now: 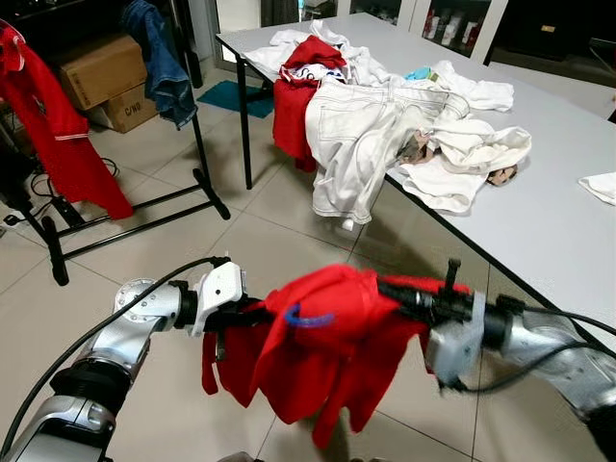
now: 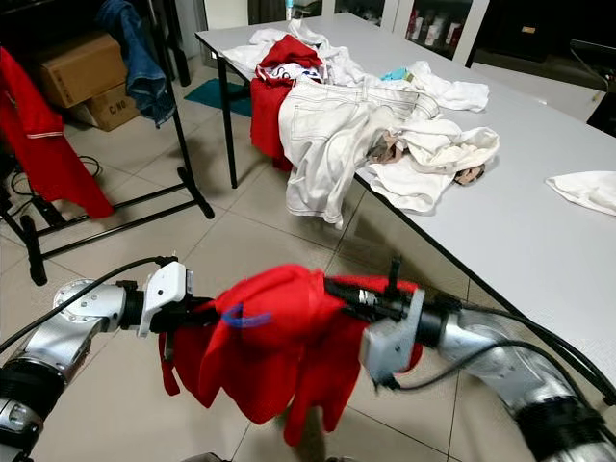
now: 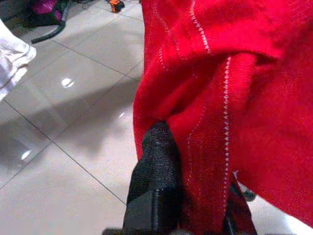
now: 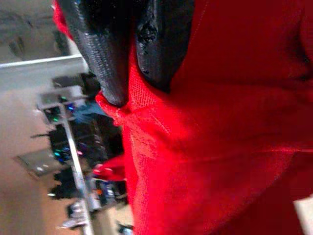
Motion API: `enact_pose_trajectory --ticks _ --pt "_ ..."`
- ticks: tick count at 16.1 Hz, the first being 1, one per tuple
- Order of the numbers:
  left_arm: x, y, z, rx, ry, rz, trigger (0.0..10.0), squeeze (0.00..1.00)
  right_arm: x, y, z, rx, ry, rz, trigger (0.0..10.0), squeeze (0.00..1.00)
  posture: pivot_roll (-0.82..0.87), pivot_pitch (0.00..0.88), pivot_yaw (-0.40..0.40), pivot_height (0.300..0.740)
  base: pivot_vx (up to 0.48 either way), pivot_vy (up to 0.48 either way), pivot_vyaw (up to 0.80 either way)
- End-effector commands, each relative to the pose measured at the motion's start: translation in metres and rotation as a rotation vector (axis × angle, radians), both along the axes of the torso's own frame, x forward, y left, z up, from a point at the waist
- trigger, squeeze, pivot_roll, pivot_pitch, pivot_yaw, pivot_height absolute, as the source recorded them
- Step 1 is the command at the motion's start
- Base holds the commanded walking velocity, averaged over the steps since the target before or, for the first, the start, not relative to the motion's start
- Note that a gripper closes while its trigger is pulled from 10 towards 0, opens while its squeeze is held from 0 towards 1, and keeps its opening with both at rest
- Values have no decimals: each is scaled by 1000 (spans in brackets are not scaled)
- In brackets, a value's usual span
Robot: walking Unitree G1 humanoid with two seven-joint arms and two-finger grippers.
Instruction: Hang hanger
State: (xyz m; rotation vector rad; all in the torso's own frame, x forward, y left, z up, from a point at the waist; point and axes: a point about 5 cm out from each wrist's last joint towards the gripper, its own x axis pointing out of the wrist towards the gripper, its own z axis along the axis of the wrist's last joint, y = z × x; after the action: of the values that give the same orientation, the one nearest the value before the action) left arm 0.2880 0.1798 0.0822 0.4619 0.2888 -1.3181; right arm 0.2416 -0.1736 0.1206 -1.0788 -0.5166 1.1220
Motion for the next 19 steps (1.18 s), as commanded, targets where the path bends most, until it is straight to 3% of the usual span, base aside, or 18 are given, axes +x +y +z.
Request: enact_pose_trajectory --ticks 1,4,14,16,17,18,19 --pt "1 -6 6 -16 -23 -33 0 0 -8 5 -1 -28 2 73 10000 0 -24 0 -17 740 0 0 0" --pt "1 -6 7 -13 -22 -38 0 0 -16 3 -8 -77 35 112 10000 0 -23 0 -17 740 0 0 0" --pt "0 -5 9 -13 -24 -42 0 0 -7 -1 -1 -43 39 57 10000 0 -22 0 -13 740 0 0 0" --pt "5 -6 10 -24 -66 7 0 0 -5 -1 0 -33 37 48 10000 0 -23 0 -12 740 0 0 0" --pt "12 -7 11 -38 -94 83 1255 0 -5 -1 1 -24 35 41 10000 0 -23 0 -12 740 0 0 0" --pt "12 -6 11 -45 -101 99 8235 0 -4 -1 2 -14 34 36 10000 0 -23 0 -11 740 0 0 0" --pt "12 -6 10 -53 -94 101 10000 0 -4 0 2 -10 34 35 10000 0 -25 0 -10 740 0 0 0"
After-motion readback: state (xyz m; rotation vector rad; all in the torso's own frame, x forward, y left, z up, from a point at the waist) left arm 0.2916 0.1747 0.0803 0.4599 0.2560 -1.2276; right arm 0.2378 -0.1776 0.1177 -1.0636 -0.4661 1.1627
